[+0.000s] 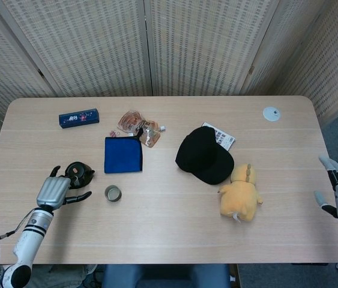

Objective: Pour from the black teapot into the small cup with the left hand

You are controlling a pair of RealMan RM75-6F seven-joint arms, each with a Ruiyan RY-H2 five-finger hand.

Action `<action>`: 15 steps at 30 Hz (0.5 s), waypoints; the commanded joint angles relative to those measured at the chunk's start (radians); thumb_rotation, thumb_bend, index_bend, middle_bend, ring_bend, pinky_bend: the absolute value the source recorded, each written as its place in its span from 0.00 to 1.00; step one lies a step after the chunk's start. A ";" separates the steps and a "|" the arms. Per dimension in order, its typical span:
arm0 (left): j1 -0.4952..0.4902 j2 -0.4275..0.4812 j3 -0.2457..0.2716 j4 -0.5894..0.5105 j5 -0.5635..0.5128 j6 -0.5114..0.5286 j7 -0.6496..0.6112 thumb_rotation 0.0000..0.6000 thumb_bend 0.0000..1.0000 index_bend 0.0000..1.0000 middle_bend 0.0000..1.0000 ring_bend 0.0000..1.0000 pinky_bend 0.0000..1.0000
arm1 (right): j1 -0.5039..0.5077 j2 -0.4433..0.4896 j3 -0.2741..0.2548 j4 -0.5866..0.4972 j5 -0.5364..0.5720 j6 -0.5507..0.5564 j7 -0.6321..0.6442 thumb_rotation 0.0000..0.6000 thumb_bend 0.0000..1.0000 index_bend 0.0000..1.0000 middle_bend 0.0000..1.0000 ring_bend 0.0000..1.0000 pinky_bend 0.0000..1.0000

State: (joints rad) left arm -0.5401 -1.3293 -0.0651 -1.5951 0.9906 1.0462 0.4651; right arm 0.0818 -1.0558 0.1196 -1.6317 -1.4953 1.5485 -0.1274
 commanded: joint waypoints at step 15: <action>0.004 -0.014 0.008 0.019 -0.009 -0.014 -0.012 0.00 0.06 0.44 0.44 0.42 0.00 | -0.003 -0.001 -0.001 0.001 0.004 0.000 0.001 1.00 0.27 0.14 0.21 0.08 0.07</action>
State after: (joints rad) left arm -0.5363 -1.3431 -0.0573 -1.5759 0.9814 1.0323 0.4530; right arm 0.0793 -1.0566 0.1181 -1.6311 -1.4910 1.5489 -0.1267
